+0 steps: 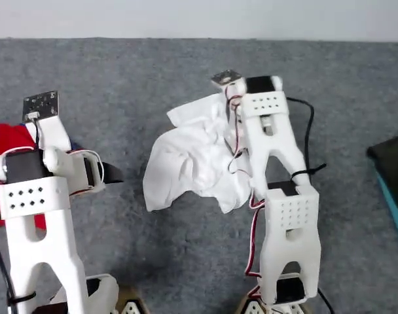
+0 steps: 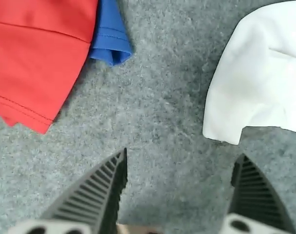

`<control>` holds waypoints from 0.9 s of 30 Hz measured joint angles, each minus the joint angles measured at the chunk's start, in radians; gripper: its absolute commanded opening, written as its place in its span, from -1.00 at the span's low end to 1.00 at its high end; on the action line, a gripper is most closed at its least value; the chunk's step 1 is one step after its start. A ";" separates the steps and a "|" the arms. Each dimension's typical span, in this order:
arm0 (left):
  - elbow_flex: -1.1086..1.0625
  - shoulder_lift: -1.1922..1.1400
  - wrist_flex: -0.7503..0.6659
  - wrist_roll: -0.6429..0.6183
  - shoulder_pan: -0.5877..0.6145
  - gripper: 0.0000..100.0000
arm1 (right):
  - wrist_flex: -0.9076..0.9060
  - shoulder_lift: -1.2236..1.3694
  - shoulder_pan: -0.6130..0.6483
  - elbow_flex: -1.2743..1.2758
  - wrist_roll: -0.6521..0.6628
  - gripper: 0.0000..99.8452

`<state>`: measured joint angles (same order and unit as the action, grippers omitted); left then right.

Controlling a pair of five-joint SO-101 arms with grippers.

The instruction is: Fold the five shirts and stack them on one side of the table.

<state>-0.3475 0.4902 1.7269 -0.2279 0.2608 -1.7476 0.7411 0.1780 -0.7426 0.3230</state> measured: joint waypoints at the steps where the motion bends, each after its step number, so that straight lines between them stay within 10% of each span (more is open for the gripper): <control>1: 0.000 0.000 0.000 0.000 0.000 -0.34 | -0.008 -0.008 -0.015 -0.003 0.000 -0.98; 21: 0.000 0.000 -0.068 0.000 -0.509 -0.34 | -0.009 -0.301 -0.603 0.614 0.212 -0.96; 27: -0.008 -0.068 -0.152 -0.012 -0.692 -0.34 | -0.009 -0.404 -0.655 0.729 0.232 -0.50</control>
<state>-0.3552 0.4227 1.5750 -0.2401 -0.4312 -1.7568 0.3376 -0.4772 -0.0138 0.5547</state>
